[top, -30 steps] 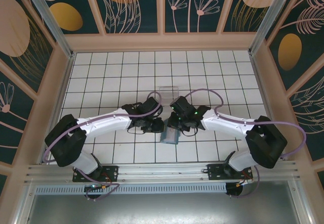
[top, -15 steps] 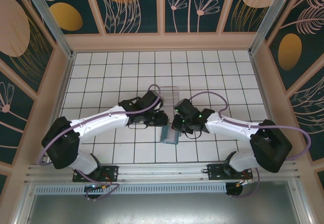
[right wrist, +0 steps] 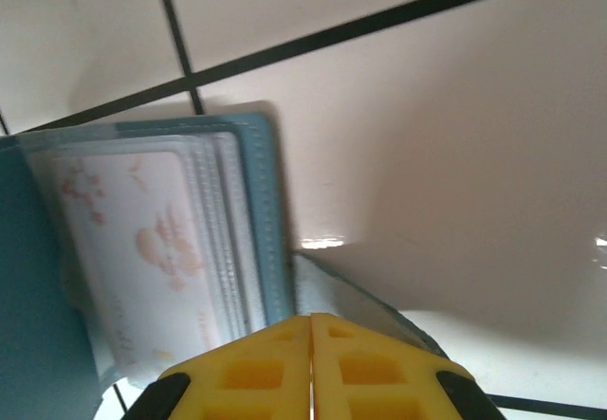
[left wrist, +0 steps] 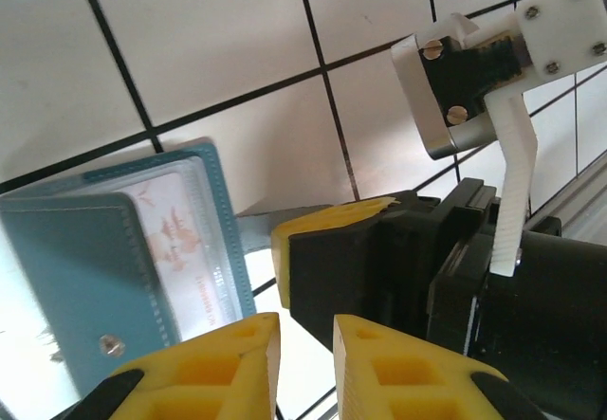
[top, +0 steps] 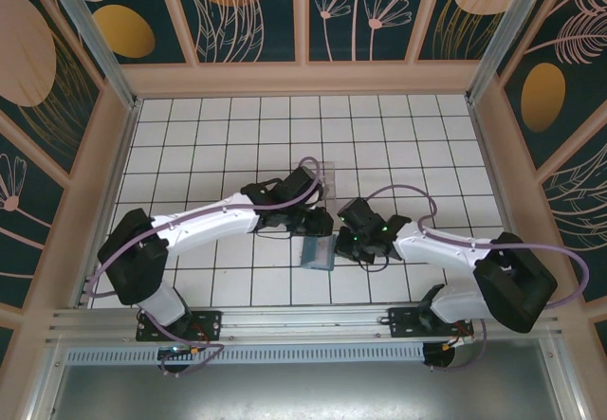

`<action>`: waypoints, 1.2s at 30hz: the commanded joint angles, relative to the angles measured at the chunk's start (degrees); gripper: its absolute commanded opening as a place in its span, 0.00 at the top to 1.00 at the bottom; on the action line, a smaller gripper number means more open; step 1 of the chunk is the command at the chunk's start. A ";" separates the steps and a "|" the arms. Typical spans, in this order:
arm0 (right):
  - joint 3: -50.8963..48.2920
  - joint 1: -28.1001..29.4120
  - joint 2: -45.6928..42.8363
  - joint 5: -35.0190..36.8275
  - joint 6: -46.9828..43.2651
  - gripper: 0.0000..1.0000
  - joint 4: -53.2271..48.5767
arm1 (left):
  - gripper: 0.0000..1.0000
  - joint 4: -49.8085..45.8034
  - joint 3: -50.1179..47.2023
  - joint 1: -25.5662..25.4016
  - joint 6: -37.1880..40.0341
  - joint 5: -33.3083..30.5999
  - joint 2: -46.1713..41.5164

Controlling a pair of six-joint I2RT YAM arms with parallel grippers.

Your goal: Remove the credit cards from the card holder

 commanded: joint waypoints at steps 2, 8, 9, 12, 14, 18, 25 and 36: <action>-1.50 -0.70 -1.64 0.72 1.24 0.92 1.33 | 0.77 -0.17 2.64 -0.83 -0.62 2.53 3.21; -1.90 -1.14 -1.68 0.64 1.07 0.93 1.60 | 0.76 -3.47 3.16 -0.88 -0.01 0.59 6.40; -1.89 -1.14 -1.70 0.63 1.04 0.93 1.69 | 0.76 -4.35 3.30 -0.95 0.15 -0.20 6.71; -1.81 -1.14 -1.60 0.38 0.92 0.93 1.95 | 0.75 -7.65 3.77 -0.95 1.06 -3.27 7.19; -1.63 -1.25 -1.42 0.28 0.72 0.93 1.95 | 0.75 -9.78 4.20 -0.93 1.81 -5.48 7.18; -1.37 -1.32 -0.60 0.11 0.22 0.93 1.94 | 0.75 -13.64 5.31 -0.95 2.79 -9.49 6.71; -0.47 -1.32 0.03 -0.23 0.02 0.93 2.44 | 0.75 -16.83 5.31 -0.90 3.25 -13.47 4.78; 2.79 -1.23 2.46 -0.81 -1.66 0.91 2.01 | 0.76 -17.12 1.77 -0.65 3.34 -16.53 1.69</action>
